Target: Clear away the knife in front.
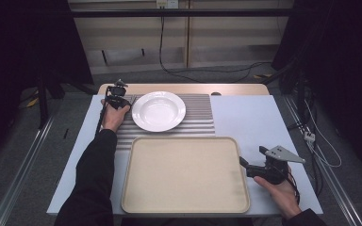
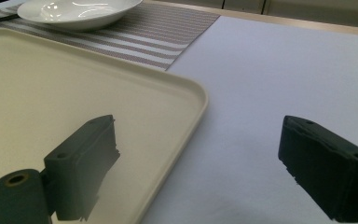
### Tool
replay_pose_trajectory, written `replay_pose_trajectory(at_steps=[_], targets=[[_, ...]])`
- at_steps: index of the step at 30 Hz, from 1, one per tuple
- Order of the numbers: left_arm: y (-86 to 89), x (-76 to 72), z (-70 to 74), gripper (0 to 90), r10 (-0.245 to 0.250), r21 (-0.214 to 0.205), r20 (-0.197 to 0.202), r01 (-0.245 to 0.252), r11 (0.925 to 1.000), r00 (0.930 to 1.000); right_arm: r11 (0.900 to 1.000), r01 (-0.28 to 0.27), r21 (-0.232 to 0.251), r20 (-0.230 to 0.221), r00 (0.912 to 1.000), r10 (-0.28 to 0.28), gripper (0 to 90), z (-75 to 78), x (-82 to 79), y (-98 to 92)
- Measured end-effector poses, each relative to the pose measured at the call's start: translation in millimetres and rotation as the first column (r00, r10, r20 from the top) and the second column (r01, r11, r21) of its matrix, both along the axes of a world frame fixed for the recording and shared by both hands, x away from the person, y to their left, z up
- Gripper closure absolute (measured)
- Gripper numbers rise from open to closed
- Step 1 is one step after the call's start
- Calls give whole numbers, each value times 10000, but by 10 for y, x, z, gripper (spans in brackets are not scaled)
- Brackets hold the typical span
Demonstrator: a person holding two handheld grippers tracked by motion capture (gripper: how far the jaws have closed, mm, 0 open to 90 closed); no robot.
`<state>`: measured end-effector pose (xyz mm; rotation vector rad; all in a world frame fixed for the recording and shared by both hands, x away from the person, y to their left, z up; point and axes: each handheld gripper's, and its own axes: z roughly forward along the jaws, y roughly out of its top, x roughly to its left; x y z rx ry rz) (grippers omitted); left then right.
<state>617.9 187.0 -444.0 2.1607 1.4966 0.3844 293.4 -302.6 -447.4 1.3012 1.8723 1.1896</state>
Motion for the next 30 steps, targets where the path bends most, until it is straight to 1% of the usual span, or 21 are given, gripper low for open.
replay_pose_trajectory(at_steps=[1, 4, 5, 7, 9, 11, 12, 13, 17, 18, 19, 20, 21, 24, 25, 27, 28, 29, 30], targets=[[0, -2, 0, 795, 64, -41, 4, -64, 10000, 10000, 10000, 5, -5, 0, 10000, -5, 114, 0, -1, 1], [-2, -9, 5, 796, 99, 9, 0, -99, 10000, 10000, 10000, 11, 0, -19, 10000, -11, 114, -1, 1, 1], [3, -12, 11, 796, 50, 20, -62, -50, 10000, 10000, 10000, 19, 4, -24, 10000, -19, 115, -1, 2, 1], [2, -20, 13, 796, -12, 36, -59, 12, 10000, 10000, 10000, 26, 1, -31, 10000, -26, 115, -2, 3, 0], [4, -27, 17, 796, -26, 174, -39, 26, 9998, 10000, 10000, 29, -3, -19, 10000, -29, 114, -1, 2, 2], [7, -29, 16, 797, -12, 90, -53, 12, 10000, 10000, 10000, 13, 5, -23, 10000, -13, 115, -1, 3, 3], [6, -35, 17, 797, 62, 121, 2, -62, 9999, 10000, 10000, 15, -5, -22, 10000, -15, 115, -1, 4, 4], [17, -36, 22, 796, 30, 115, -91, -29, 9999, 10000, 10000, 23, -8, -22, 10000, -23, 115, -1, 4, 5], [5, -48, 42, 797, 140, 91, -112, -139, 9999, 9998, 10000, 5, -12, -47, 10000, -5, 115, -4, 9, 6], [16, -50, 56, 797, -24, 214, -204, 29, 9998, 9998, 10000, 8, -5, -52, 10000, -8, 115, -4, 10, 6], [16, -50, 56, 797, -24, 214, -204, 29, 9998, 9998, 10000, 14, -6, -55, 10000, -14, 115, -4, 12, 6], [17, -57, 58, 797, 103, 120, -199, -100, 9999, 9997, 10000, 16, -9, -59, 10000, -16, 115, -4, 12, 6], [31, -59, 68, 797, 37, 130, -231, -34, 9999, 9997, 10000, 17, -7, -55, 10000, -17, 115, -4, 11, 6], [38, -67, 83, 797, 66, 87, -195, -65, 9999, 9998, 10000, 6, -10, -56, 10000, -6, 115, -4, 10, 8], [40, -74, 104, 797, -18, 44, -176, 18, 10000, 9998, 10000, 10, 0, -55, 10000, -10, 115, -3, 10, 9], [40, -84, 129, 797, -10, 78, -132, 12, 10000, 9999, 10000, 26, -7, -60, 10000, -26, 115, -2, 10, 10], [42, -90, 141, 797, 42, -8, -80, -42, 10000, 10000, 10000, 12, 2, -49, 10000, -12, 115, -3, 11, 9], [48, -95, 156, 797, -28, -65, -126, 27, 10000, 9999, 10000, 28, -11, -51, 10000, -28, 115, -2, 11, 10], [57, -101, 173, 797, -61, -25, -130, 61, 10000, 9999, 10000, 29, -7, -55, 10000, -29, 115, -2, 11, 11]])
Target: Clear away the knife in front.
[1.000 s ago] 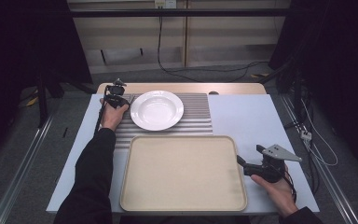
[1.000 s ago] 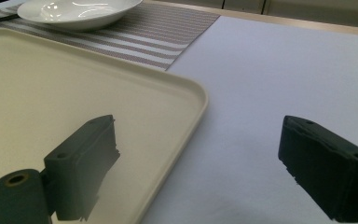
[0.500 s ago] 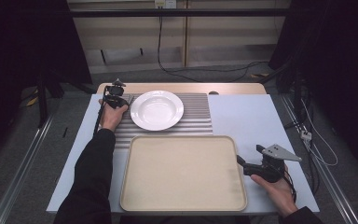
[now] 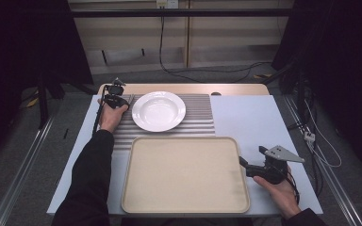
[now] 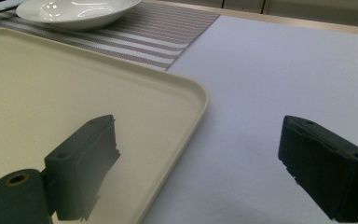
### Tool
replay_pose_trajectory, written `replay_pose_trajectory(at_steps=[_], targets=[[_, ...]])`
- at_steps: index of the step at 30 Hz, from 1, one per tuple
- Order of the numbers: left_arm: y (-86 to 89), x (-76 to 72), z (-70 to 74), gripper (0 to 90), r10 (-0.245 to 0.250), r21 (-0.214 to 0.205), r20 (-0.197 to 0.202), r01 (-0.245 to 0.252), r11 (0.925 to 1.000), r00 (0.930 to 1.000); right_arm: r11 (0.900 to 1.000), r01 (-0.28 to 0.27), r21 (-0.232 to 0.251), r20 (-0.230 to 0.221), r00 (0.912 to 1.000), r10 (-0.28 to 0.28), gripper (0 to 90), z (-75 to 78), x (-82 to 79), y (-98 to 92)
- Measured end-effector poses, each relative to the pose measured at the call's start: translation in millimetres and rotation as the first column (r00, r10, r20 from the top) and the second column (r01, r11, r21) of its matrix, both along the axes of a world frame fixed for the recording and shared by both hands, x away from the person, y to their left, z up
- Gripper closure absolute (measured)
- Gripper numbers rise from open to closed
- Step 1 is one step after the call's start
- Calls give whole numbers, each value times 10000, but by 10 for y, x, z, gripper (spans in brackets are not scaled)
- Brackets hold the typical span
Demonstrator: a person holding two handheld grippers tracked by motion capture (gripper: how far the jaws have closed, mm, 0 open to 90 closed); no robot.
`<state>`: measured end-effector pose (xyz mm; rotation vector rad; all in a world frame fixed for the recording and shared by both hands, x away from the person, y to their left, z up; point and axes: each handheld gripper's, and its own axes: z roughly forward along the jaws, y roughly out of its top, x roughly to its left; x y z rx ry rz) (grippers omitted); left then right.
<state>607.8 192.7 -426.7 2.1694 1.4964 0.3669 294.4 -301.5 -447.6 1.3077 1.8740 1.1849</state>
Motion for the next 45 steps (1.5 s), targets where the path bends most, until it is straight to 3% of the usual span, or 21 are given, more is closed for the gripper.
replay_pose_trajectory(at_steps=[11, 18, 33, 45], targets=[[118, -151, 175, 797, -197, -128, 129, 199, 9997, 9997, 10000, -43, -10, 46, 10000, 43, 115, 6, -1, 7], [191, -295, 233, 797, -191, -314, 556, 209, 9993, 9983, 9999, -117, -32, 83, 9999, 118, 114, 13, -3, 19], [125, -548, 434, 797, -777, -153, 913, 794, 9967, 9928, 9999, -107, -56, 108, 9999, 108, 113, 18, -7, 27], [83, -702, 534, 797, -1147, -114, 875, 1161, 9932, 9895, 9999, -108, -75, 109, 9999, 109, 113, 17, -3, 28]])
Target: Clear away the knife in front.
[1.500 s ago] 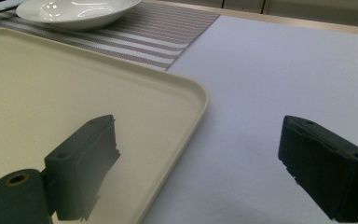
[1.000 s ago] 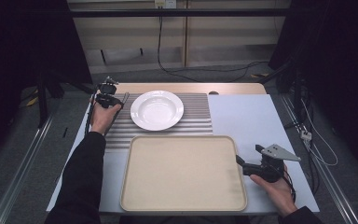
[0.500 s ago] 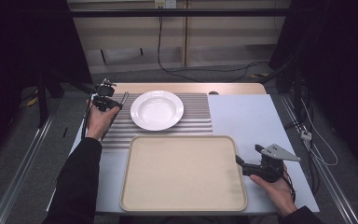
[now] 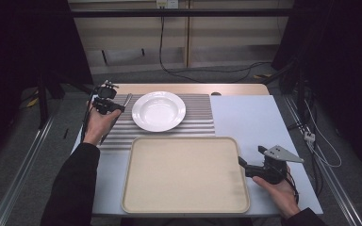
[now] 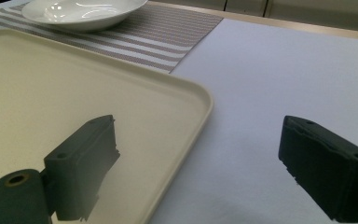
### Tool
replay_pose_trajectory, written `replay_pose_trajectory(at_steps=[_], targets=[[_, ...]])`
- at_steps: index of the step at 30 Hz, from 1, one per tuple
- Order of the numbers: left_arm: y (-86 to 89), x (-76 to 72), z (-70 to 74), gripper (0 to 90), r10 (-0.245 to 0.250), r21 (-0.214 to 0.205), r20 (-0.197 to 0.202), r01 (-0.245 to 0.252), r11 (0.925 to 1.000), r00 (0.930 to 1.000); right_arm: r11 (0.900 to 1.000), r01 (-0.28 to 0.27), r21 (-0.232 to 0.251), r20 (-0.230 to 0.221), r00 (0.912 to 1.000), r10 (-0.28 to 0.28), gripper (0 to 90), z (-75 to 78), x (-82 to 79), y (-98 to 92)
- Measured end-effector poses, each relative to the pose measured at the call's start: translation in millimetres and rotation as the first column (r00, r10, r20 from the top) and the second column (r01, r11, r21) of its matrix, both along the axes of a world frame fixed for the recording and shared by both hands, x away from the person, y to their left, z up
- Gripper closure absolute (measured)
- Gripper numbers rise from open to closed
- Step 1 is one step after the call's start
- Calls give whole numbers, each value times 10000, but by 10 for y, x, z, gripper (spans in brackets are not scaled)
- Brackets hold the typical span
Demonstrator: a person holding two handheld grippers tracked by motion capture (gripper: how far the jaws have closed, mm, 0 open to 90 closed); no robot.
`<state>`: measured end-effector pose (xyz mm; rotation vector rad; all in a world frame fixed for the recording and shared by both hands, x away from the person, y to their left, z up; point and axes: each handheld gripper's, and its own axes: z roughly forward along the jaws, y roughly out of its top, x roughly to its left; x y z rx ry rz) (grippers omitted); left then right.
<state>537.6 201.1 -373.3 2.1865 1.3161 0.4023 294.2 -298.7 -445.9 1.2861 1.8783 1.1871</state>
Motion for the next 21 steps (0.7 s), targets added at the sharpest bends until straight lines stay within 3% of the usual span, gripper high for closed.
replay_pose_trajectory(at_steps=[11, 21], targets=[[-69, -150, 27, 797, -299, 98, -38, 300, 9995, 9995, 10000, 10, -16, -1, 10000, -10, 113, -1, 0, 0], [-285, -334, 99, 797, -1255, 296, 52, 1253, 9917, 9921, 10000, -14, -7, -4, 10000, 14, 113, -2, 6, 0]])
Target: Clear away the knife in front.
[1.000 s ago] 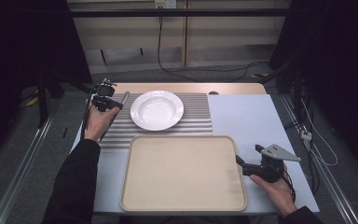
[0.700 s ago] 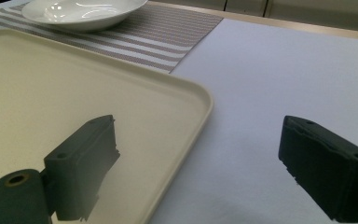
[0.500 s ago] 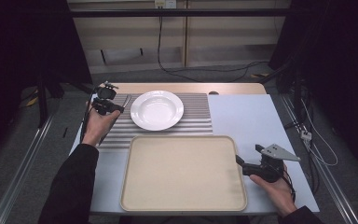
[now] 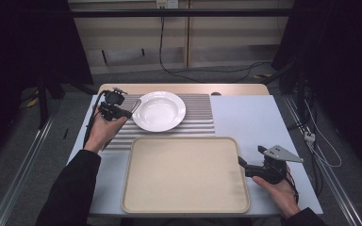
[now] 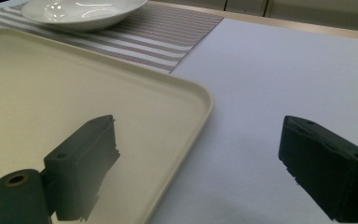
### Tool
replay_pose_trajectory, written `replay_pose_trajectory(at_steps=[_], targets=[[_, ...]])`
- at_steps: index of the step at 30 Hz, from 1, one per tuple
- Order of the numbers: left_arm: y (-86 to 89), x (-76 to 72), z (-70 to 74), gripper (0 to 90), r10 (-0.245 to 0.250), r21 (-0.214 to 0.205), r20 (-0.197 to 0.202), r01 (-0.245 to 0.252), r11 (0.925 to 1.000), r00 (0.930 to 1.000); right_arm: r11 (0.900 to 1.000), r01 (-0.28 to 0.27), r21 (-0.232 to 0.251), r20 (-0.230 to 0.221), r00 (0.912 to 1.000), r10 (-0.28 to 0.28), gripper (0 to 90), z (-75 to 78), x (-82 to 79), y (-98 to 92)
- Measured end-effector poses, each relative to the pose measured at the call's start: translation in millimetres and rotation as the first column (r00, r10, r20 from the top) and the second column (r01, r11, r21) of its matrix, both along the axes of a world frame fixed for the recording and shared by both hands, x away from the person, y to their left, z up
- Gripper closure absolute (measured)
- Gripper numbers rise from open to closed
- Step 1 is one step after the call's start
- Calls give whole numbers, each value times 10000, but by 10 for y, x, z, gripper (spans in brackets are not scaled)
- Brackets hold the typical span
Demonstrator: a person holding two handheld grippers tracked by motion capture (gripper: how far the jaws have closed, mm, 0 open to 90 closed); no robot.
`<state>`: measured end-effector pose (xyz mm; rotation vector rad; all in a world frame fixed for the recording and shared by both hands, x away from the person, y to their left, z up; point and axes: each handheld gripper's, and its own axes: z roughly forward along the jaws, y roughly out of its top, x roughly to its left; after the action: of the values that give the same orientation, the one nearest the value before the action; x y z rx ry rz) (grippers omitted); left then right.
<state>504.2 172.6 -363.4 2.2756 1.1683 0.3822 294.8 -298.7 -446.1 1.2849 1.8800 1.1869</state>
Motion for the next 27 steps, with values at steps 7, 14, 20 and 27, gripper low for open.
replay_pose_trajectory(at_steps=[7, 14, 20, 27], targets=[[-115, -108, 38, 796, -360, -63, 52, 360, 9993, 9993, 10000, 4, -8, 22, 10000, -4, 113, 2, -5, -2], [-197, -241, 21, 796, -447, -173, 100, 449, 9988, 9990, 10000, -3, -15, 18, 10000, 3, 113, 3, -8, 2], [-305, -368, 26, 796, -798, -52, 167, 799, 9968, 9967, 10000, 4, -33, 31, 10000, -4, 113, 4, -7, -1], [-406, -501, 10, 796, -1122, -345, -7, 1121, 9931, 9937, 10000, 7, -22, 43, 10000, -7, 113, 5, -10, -2]])
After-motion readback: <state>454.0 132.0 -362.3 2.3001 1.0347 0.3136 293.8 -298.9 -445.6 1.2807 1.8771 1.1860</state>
